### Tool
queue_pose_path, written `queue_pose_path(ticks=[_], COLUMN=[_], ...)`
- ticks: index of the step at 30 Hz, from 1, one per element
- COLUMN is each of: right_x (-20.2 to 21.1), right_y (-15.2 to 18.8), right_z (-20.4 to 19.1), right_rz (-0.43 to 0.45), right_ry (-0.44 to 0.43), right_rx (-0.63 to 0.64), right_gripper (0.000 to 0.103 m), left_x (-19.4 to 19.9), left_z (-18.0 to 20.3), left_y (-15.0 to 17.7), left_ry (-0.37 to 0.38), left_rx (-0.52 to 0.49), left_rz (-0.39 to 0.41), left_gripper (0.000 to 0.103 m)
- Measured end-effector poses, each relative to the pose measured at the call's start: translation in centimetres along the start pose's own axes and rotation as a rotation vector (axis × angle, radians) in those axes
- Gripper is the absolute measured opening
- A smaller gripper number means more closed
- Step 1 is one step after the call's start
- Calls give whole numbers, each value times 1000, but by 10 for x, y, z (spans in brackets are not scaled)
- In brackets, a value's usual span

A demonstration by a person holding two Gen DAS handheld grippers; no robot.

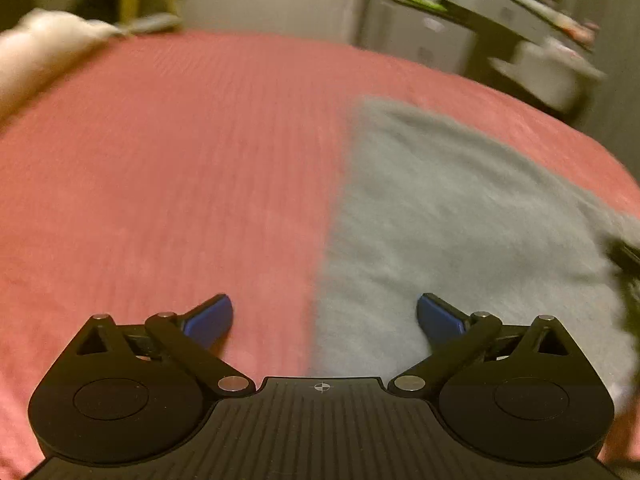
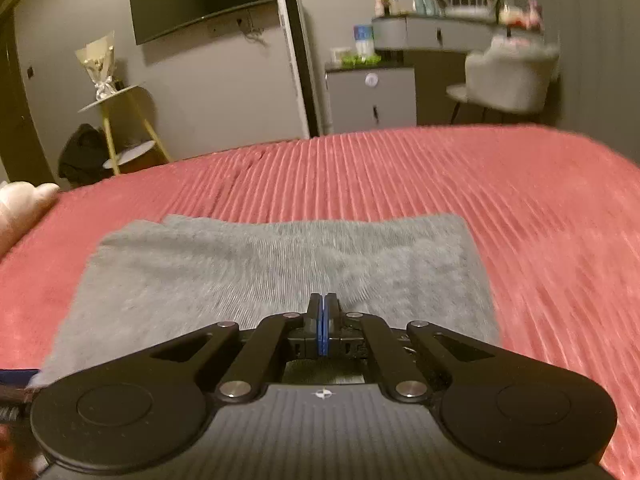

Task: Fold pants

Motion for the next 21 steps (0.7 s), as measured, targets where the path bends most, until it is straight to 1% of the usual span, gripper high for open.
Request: queue_pose_path(ticks=[1,2,3,4,5,6,7,8,9,10,11,12,14,15,16,17,19,21], right_x=[10,21,32,42,49,54,57,59,60,59,57,51,32,19,9,-1,-16,-24], right_y=[0,2,5,10,13,16,18,19,19,19,19,20,22,24,26,27,31,31], right_z=[11,24,38,52,63,72,80,87,94,100,108,117,131,137,139,141,140,134], right_rz=[-14,-26,-32,-41,-46,-48,-55,-66,-68,-68,-73,-89,-156,-203,-236,-264,-301,-304], right_ry=[-16,-38,-80,-111,-115,-141,-148,-125,-75,-64,-86,-125,-218,-256,-270,-287,-352,-402], right_rx=[-51,-108,-178,-239,-274,-294,-309,-327,-341,-345,-362,-407,-496,-531,-548,-554,-555,-536], right_gripper=[0,0,1,5,13,41,67,98,98,98,98,99,99,99,99,99,99,99], left_x=[4,6,6,5,3,2,1,5,6,9,5,-1,-18,-27,-36,-40,-48,-58], left_z=[-3,-7,-10,-12,-12,-13,-12,-8,-10,-9,-9,-9,-11,-8,-7,-4,8,19], left_y=[-2,-5,-8,-10,-12,-13,-11,-7,-9,-7,-8,-11,-14,-16,-19,-21,-26,-31], left_ry=[-21,-22,-11,16,43,70,102,141,190,235,278,298,301,291,284,289,300,289], left_rx=[-10,-17,-15,-12,-8,5,28,58,91,116,129,136,123,109,99,88,51,-5], left_rz=[22,25,26,20,7,-9,-21,-28,-32,-37,-55,-82,-126,-158,-172,-171,-171,-176], left_gripper=[103,103,102,102,102,102,102,102,102,102,102,102,101,96,96,96,97,99])
Point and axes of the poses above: each gripper's, at about its wrist camera, not at the fingertips, and x roughly against the way its jaws point, z to its right, y to its underside, the point moved 1 cm from there along -x, roughly the way its jaws point, and after that the axes turned 8 degrees about y, right-handed, at the moved point
